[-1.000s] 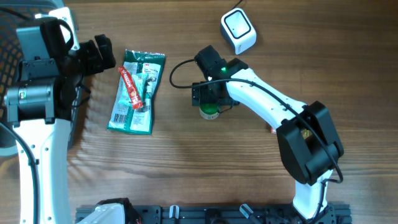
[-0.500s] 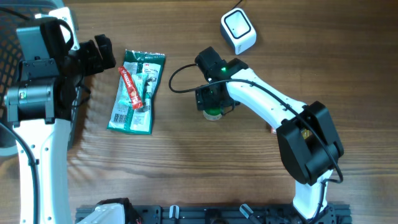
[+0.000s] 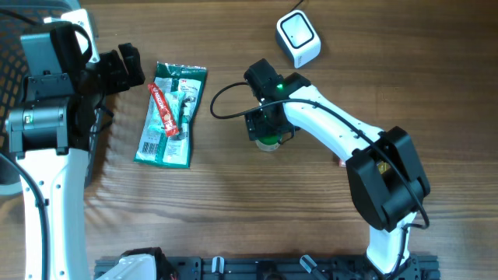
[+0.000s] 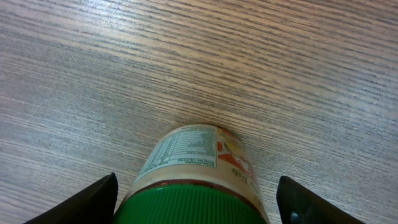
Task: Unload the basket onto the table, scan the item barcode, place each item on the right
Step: 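Lift the Knorr jar with the right gripper toward the scanner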
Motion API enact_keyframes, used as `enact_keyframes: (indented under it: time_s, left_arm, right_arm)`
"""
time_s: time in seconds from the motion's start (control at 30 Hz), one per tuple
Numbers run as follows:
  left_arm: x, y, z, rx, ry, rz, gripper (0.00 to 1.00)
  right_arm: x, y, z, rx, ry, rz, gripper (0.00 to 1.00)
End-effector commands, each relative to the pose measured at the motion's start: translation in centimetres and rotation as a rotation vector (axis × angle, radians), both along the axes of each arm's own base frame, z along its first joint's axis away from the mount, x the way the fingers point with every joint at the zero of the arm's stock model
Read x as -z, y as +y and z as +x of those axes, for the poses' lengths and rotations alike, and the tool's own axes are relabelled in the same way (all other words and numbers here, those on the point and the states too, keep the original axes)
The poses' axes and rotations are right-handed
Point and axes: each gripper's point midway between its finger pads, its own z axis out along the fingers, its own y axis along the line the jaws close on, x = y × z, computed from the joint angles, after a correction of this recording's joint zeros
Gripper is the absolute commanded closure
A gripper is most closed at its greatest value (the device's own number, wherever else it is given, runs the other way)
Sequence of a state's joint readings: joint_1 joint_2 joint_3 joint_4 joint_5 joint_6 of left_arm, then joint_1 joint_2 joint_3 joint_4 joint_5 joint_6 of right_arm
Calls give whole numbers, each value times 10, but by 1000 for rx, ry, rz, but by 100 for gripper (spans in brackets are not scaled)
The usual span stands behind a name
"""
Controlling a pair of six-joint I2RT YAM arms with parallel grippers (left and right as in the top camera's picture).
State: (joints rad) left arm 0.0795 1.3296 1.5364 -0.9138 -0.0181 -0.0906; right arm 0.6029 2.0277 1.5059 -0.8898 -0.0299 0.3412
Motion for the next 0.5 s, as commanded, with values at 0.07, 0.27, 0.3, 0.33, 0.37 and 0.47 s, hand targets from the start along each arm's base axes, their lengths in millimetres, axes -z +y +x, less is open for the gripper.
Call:
enact_keyframes:
  time_s: [0.07, 0.27, 0.3, 0.33, 0.37, 0.47]
  left_arm:
    - [-3, 2, 1, -2, -8, 11, 0]
    - [-3, 2, 1, -2, -8, 10, 0]
    - [-3, 2, 1, -2, -8, 11, 0]
    - [-3, 2, 1, -2, -8, 11, 0]
    - [-3, 2, 1, -2, -8, 11, 0]
    - [-3, 2, 1, -2, -8, 11, 0]
  right_arm:
    - [3, -7, -11, -25, 39, -26, 27]
    - [4, -16, -22, 97, 92, -58, 31]
    - [4, -18, -23, 129, 101, -66, 30]
    - [4, -20, -26, 152, 111, -71, 24]
    - [4, -20, -25, 156, 111, -70, 19]
    - [4, -18, -23, 99, 97, -66, 7]
